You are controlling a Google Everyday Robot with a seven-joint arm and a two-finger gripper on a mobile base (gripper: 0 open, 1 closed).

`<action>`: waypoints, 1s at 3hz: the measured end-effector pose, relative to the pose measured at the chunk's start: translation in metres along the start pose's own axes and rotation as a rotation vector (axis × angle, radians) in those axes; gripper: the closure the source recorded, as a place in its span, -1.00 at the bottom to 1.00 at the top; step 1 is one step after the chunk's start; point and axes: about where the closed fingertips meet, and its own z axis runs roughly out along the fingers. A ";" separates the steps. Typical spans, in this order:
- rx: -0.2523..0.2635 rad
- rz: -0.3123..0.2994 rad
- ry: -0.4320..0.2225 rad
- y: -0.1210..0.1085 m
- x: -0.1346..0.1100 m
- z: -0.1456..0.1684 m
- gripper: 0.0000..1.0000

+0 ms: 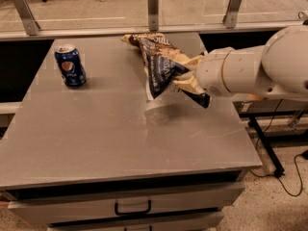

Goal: Move blue chip bag near brown chip bag

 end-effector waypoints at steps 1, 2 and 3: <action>0.025 0.017 0.003 -0.011 0.014 0.013 0.16; 0.040 0.037 0.005 -0.015 0.024 0.022 -0.28; 0.068 0.051 0.015 -0.021 0.031 0.023 -0.77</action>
Offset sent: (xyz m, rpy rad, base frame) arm 0.0402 -0.0194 -0.0369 0.0390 0.0021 -0.0858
